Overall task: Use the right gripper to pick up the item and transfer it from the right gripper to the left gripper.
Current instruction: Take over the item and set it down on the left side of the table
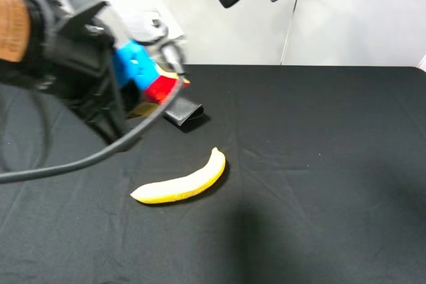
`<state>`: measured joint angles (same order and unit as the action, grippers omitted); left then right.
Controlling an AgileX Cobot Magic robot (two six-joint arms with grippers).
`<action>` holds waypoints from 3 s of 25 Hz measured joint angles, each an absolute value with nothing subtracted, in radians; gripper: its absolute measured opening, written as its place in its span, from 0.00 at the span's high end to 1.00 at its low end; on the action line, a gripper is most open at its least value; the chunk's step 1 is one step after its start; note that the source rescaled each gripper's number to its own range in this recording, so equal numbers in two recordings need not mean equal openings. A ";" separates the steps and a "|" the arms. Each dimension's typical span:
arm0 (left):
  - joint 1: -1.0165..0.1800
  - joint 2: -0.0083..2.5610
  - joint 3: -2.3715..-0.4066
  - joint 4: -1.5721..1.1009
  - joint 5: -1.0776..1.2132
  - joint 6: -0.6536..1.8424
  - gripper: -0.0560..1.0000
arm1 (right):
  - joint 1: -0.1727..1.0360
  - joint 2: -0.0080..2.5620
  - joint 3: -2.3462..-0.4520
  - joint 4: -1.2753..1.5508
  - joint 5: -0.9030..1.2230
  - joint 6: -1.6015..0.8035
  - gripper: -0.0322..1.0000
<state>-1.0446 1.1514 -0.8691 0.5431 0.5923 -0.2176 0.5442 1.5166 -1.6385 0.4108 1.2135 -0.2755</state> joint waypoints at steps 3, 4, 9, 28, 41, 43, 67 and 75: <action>-1.045 1.088 -0.850 0.542 0.648 -0.218 0.94 | 0.544 1.497 -1.639 0.352 1.214 -0.251 0.00; -1.045 1.064 -0.843 0.542 0.667 -0.218 0.94 | 0.544 1.488 -1.639 0.330 1.214 -0.244 0.00; -1.045 0.936 -0.808 0.542 0.764 -0.242 0.94 | 0.544 1.444 -1.639 0.177 1.216 -0.160 0.00; -1.045 0.634 -0.795 0.632 1.040 -0.380 0.94 | 0.544 0.915 -1.091 -0.058 1.214 -0.012 0.00; -1.045 0.634 -0.795 0.628 1.009 -0.384 0.94 | 0.545 0.188 -0.551 -0.061 1.102 -0.012 0.00; -1.045 0.634 -0.795 0.628 1.009 -0.384 0.94 | 0.545 0.109 -0.529 -0.045 1.094 0.000 0.00; -1.045 0.634 -0.795 0.656 1.089 -0.432 0.94 | 0.408 -0.003 -0.489 0.013 1.029 0.072 0.00; -1.045 0.635 -0.795 0.675 1.106 -0.461 0.94 | 0.069 -0.003 -0.489 0.013 1.029 0.072 0.00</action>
<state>-1.0446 0.6349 -0.7954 0.6749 1.1062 -0.4607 0.0688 -0.0031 -0.4890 0.0126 1.0292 0.0715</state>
